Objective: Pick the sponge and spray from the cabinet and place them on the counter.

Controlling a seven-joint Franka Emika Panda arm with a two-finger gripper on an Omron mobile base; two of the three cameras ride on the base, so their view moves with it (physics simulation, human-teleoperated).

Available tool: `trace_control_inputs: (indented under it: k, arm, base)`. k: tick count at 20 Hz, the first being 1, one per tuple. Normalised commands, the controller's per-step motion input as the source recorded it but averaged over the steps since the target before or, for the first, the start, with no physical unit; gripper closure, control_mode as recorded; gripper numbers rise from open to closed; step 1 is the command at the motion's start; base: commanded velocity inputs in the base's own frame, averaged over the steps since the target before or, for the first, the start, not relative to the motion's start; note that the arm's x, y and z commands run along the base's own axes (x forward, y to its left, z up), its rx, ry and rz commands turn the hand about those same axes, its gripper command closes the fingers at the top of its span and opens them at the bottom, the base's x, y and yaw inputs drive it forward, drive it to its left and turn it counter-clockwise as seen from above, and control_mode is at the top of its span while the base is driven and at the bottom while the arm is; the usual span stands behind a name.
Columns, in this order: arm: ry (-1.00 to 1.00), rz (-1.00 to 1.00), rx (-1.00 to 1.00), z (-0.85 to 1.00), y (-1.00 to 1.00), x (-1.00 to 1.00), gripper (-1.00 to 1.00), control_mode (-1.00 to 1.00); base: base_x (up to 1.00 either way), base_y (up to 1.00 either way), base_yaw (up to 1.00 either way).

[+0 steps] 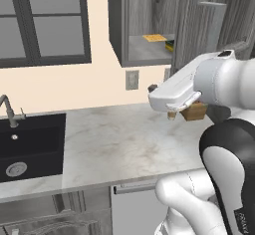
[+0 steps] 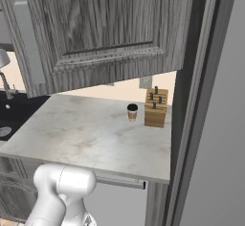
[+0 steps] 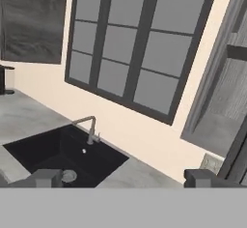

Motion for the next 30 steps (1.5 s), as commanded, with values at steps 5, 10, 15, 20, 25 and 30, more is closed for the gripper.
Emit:
trace_control_inputs:
  k: [5,10,15,20,25,30]
  arm:
    - [0.1,0.01,-0.25,0.03,0.17,0.09,-1.0,-1.0]
    - [0.12,-0.01,-0.25,0.0,0.09,0.11,-1.0,-1.0]
    - [0.1,-0.03,-0.23,0.02,0.03,0.06,-1.0,-1.0]
    - [0.07,-0.04,-0.22,0.01,0.0,0.0,-1.0,-1.0]
    - [0.07,-0.04,-0.22,0.0,0.0,0.01,-1.0,-1.0]
    - [0.07,-0.03,-0.21,0.01,0.0,0.02,-1.0,-1.0]
  base:
    - [0.0,0.0,0.0]
    - [0.0,0.0,0.0]
    - [0.0,0.0,0.0]
    - [0.0,0.0,0.0]
    - [0.0,0.0,0.0]
    - [0.0,0.0,0.0]
